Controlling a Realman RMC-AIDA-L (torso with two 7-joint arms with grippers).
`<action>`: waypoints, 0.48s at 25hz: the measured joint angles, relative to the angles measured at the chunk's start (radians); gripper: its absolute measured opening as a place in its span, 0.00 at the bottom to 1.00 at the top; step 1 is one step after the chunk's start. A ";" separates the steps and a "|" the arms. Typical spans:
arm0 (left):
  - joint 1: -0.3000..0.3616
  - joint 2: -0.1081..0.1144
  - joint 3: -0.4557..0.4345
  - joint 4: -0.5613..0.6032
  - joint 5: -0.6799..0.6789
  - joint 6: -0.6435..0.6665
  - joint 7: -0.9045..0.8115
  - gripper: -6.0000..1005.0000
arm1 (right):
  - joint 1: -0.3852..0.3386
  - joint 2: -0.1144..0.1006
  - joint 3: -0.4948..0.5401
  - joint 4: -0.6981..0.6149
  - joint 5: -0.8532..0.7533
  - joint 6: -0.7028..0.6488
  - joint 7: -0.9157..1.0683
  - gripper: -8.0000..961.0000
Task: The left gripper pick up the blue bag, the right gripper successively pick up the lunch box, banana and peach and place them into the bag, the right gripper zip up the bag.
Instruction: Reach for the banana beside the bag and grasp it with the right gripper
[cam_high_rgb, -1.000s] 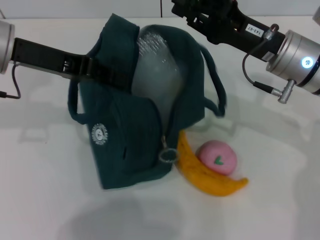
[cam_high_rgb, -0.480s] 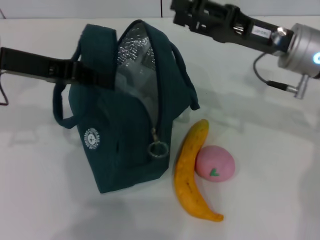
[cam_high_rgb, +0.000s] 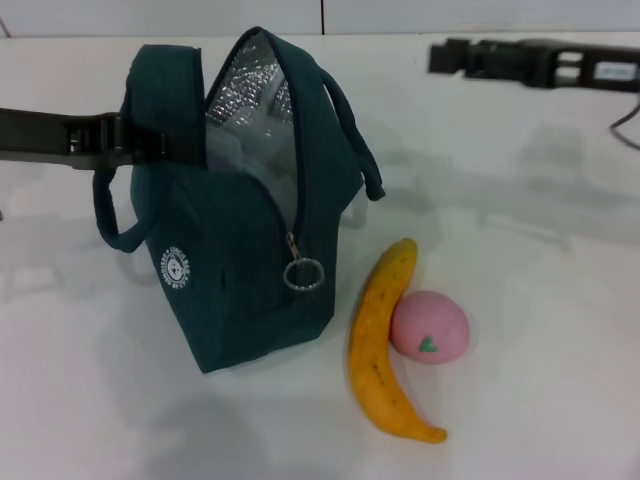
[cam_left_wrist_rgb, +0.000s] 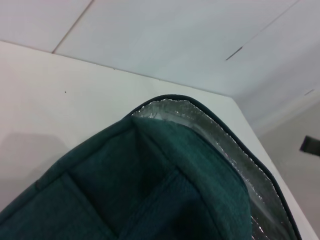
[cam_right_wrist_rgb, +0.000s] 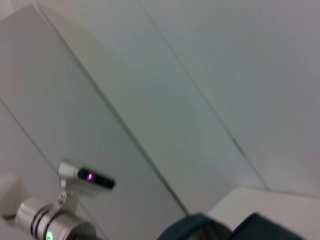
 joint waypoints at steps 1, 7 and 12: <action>0.002 -0.001 -0.002 -0.001 -0.005 0.000 0.001 0.04 | -0.006 -0.007 0.002 -0.002 0.013 -0.004 0.004 0.91; 0.015 -0.005 -0.008 -0.002 -0.025 0.000 0.008 0.04 | -0.015 -0.042 -0.006 -0.056 0.011 -0.051 0.007 0.91; 0.025 -0.011 -0.065 -0.027 -0.028 0.000 0.033 0.04 | 0.008 -0.051 -0.010 -0.196 -0.166 -0.109 0.011 0.91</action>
